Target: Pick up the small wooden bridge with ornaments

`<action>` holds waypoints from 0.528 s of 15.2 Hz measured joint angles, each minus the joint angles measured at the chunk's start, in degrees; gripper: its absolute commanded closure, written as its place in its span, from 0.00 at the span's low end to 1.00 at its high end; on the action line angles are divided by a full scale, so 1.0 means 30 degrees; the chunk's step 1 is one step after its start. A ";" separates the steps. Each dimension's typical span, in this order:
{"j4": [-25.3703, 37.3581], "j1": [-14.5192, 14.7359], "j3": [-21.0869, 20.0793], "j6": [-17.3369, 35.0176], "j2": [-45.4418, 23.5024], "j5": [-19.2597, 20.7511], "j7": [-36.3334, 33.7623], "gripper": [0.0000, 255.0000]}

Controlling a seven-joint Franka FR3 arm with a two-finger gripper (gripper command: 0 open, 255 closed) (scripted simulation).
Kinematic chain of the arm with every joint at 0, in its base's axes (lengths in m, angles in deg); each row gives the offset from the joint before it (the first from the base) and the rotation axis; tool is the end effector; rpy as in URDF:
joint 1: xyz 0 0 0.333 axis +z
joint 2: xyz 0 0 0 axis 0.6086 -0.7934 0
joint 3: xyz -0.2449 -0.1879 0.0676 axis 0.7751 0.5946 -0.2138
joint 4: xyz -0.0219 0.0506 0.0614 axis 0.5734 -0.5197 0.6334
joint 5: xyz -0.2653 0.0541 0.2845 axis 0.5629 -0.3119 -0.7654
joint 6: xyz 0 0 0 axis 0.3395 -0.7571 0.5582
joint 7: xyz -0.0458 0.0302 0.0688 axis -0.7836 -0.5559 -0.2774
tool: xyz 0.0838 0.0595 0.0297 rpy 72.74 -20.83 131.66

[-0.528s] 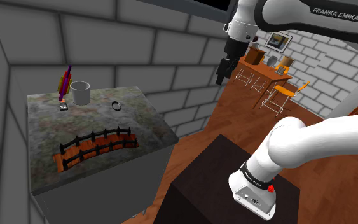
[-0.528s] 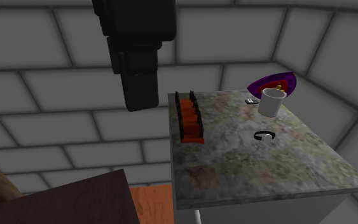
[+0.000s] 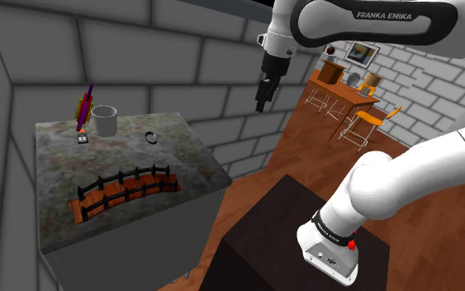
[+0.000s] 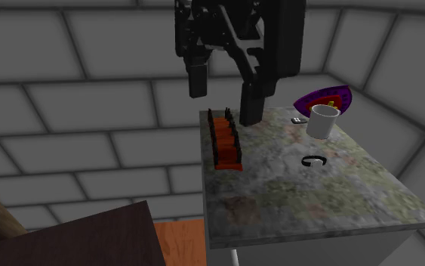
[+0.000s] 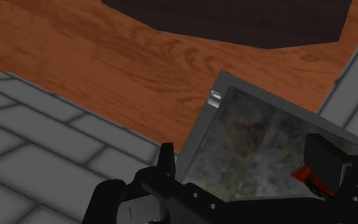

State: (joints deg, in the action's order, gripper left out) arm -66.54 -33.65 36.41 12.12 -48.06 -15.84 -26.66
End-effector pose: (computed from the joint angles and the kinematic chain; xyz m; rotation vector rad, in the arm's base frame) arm 0.3868 0.0505 0.5341 3.0165 0.3726 -0.0935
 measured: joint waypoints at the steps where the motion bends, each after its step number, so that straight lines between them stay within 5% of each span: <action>1: 0.0117 0.0146 -0.0060 0.0254 -0.0440 0.0044 0.0315 0.00; 8: 0.2721 0.1072 -0.0840 0.2275 -0.5551 0.0508 0.2130 0.00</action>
State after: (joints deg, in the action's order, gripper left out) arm -58.38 -30.43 33.89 18.94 -64.71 -14.32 -20.27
